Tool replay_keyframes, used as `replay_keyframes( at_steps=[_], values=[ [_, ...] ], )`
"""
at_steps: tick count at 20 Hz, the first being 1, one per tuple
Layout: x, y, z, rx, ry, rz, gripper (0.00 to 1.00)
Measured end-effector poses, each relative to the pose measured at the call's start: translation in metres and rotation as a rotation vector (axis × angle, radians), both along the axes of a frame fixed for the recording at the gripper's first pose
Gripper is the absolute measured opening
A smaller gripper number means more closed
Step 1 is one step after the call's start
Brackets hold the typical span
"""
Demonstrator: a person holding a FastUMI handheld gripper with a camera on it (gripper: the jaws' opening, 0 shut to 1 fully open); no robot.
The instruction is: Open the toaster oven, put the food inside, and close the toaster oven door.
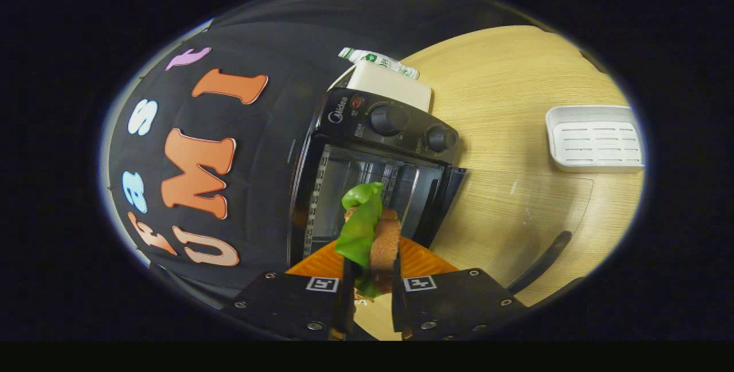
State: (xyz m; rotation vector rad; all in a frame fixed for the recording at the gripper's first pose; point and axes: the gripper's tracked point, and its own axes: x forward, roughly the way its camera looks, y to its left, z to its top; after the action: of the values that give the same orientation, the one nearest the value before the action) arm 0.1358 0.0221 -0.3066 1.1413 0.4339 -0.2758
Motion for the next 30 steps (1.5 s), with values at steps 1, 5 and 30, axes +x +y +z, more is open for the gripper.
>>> replay_keyframes(
  at_steps=[1,5,30],
  values=[
    [0.003,0.003,0.0,-0.002,0.004,0.001,0.27],
    [0.02,0.013,-0.004,0.021,0.02,-0.014,0.27],
    [-0.009,0.018,-0.036,-0.107,0.248,-0.068,0.99]
  ],
)
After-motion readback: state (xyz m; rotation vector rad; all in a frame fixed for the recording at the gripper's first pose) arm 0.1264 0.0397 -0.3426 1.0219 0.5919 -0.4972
